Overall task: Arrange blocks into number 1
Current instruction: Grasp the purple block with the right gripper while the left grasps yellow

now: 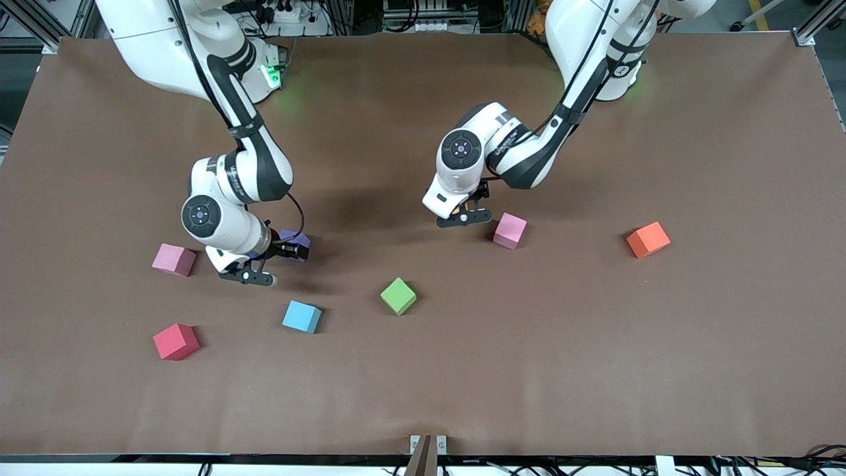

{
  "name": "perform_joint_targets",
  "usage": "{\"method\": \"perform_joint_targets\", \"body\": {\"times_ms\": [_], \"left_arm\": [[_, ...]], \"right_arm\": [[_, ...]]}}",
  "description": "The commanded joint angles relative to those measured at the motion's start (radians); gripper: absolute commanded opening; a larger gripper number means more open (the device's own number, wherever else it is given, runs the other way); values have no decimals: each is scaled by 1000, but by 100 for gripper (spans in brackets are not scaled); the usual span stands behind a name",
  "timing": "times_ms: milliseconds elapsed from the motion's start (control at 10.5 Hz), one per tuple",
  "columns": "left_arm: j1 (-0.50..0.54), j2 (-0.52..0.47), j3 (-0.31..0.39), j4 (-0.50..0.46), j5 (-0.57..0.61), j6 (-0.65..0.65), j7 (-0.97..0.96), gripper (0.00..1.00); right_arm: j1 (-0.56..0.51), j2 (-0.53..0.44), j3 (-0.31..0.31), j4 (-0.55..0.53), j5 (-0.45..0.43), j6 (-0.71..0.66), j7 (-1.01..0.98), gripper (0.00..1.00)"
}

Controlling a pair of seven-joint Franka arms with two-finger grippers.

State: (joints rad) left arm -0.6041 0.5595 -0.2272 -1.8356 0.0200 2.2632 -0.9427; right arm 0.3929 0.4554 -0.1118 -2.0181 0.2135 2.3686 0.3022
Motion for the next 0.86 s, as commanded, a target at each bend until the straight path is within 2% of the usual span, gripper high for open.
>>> {"method": "perform_joint_targets", "body": {"times_ms": [0, 381, 477, 572, 668, 763], "left_arm": [[-19, 11, 5, -19, 31, 42, -19, 100], [-19, 36, 5, -17, 70, 59, -21, 100], [-16, 39, 6, -10, 69, 64, -21, 54], [-14, 55, 8, 1, 70, 67, -21, 13], [-17, 72, 11, 15, 70, 75, -22, 0], [-19, 76, 11, 15, 72, 75, -22, 0]], "right_arm": [[8, 3, -2, -14, 15, 14, 0, 67], [8, 0, -2, -14, 15, 12, 0, 69], [8, 0, -2, -14, 15, 12, 0, 69], [8, 0, -2, -14, 15, 12, 0, 70], [8, 0, -2, -14, 15, 12, 0, 71], [8, -1, -2, -13, 15, 12, 0, 73]]}}
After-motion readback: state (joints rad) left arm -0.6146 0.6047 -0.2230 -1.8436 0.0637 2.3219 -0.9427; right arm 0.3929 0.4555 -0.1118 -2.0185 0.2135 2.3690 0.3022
